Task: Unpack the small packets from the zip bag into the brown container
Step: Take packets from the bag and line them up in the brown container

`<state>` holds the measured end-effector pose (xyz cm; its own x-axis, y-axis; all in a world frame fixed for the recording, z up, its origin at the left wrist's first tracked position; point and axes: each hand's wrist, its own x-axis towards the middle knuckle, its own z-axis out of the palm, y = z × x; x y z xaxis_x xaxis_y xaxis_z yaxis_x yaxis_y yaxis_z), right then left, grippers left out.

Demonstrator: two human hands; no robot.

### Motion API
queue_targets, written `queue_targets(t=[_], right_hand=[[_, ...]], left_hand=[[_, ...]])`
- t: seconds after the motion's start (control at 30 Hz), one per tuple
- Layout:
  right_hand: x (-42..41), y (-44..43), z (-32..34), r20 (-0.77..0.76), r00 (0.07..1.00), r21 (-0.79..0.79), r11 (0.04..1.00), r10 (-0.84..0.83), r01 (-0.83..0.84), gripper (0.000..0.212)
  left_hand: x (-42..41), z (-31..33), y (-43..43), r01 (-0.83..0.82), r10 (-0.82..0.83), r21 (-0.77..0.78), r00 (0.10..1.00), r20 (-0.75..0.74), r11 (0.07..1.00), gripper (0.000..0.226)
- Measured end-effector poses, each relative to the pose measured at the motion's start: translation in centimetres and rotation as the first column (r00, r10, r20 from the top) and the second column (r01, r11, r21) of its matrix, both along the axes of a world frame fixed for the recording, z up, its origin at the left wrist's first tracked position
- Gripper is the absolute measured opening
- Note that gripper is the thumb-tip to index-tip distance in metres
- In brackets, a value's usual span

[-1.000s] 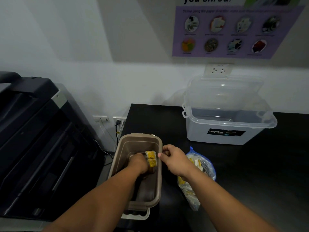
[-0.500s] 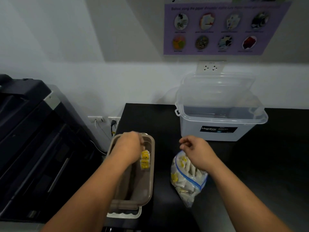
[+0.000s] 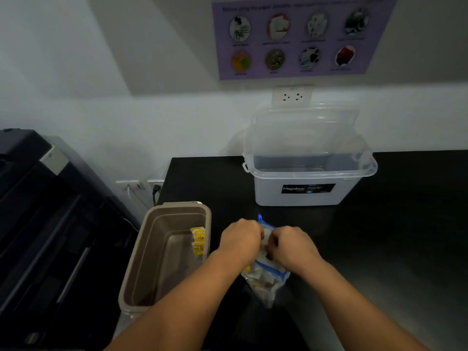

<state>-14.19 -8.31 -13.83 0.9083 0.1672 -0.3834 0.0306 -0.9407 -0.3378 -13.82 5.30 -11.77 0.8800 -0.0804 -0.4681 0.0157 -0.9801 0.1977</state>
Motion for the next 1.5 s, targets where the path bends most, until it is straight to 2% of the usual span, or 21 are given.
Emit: queue_targets(t=[0.1, 0.2, 0.27, 0.33, 0.4, 0.5, 0.63, 0.73, 0.83, 0.93, 1.1, 1.27, 1.43, 1.5], right_hand=[[0.0, 0.4, -1.1, -0.009, 0.998, -0.037, 0.997, -0.063, 0.063, 0.024], [-0.1, 0.8, -1.8, 0.011, 0.995, -0.063, 0.993, -0.103, 0.103, 0.039], [-0.1, 0.9, -2.2, 0.042, 0.995, -0.109, 0.989, -0.095, 0.099, 0.037], [0.0, 0.9, -2.4, 0.062, 0.994, -0.100, 0.991, -0.087, 0.092, 0.025], [-0.1, 0.4, -2.4, 0.061, 0.994, -0.012, 0.995, -0.095, 0.096, 0.016], [-0.3, -0.9, -2.1, 0.039, 0.989, 0.170, 0.977, -0.141, 0.132, 0.014], [-1.0, -2.6, -1.5, 0.090, 0.974, 0.358, 0.920, -0.206, 0.161, 0.010], [-1.2, -3.5, -1.2, 0.107, 0.942, 0.502, 0.835, -0.318, 0.225, 0.011], [-1.0, -4.3, -1.1, 0.071, 0.891, 0.652, 0.697, -0.448, 0.299, 0.011], [-1.0, -4.9, -0.9, 0.047, 0.853, 0.732, 0.599, -0.520, 0.324, 0.010], [-0.9, -5.3, -0.9, 0.030, 0.849, 0.755, 0.569, -0.528, 0.327, 0.013], [-1.3, -5.6, -1.0, 0.002, 0.865, 0.755, 0.568, -0.502, 0.328, 0.012], [-1.7, -5.7, -0.7, -0.014, 0.868, 0.736, 0.582, -0.496, 0.344, 0.011], [-1.8, -5.7, -0.6, -0.017, 0.866, 0.739, 0.577, -0.500, 0.348, 0.013]], left_hand=[[-0.1, -1.7, -0.2, -0.031, 0.033, 0.078, 0.999, -0.031, 0.996, 0.030], [-0.5, -2.3, 0.0, -0.076, 0.077, 0.083, 0.997, -0.017, 0.994, 0.030], [-0.7, -2.4, 0.1, -0.082, 0.085, 0.087, 0.996, -0.031, 0.993, 0.036], [-0.9, -2.5, 0.2, -0.086, 0.088, 0.094, 0.996, -0.013, 0.992, 0.038], [-0.9, -2.4, 0.2, -0.098, 0.096, 0.080, 0.995, 0.030, 0.992, 0.036], [-1.1, -2.4, 0.5, -0.104, 0.103, 0.013, 0.991, 0.083, 0.994, 0.033], [-1.8, -2.8, 1.0, -0.002, 0.025, -0.092, 0.970, 0.242, 0.996, 0.028], [-2.0, -3.1, 1.0, 0.051, -0.015, -0.126, 0.961, 0.277, 0.991, 0.028], [-1.7, -3.5, 0.5, 0.093, -0.042, -0.161, 0.955, 0.293, 0.983, 0.027], [-1.2, -3.8, -0.4, 0.174, -0.144, -0.087, 0.949, 0.281, 0.981, 0.028], [0.2, -4.2, -1.6, 0.291, -0.289, 0.029, 0.925, 0.247, 0.956, 0.026], [1.0, -4.5, -1.8, 0.405, -0.415, 0.102, 0.904, 0.099, 0.908, 0.021], [1.4, -4.2, -1.6, 0.448, -0.452, 0.062, 0.887, 0.090, 0.892, 0.022], [1.5, -3.5, -1.2, 0.404, -0.403, 0.031, 0.901, 0.159, 0.914, 0.021]])
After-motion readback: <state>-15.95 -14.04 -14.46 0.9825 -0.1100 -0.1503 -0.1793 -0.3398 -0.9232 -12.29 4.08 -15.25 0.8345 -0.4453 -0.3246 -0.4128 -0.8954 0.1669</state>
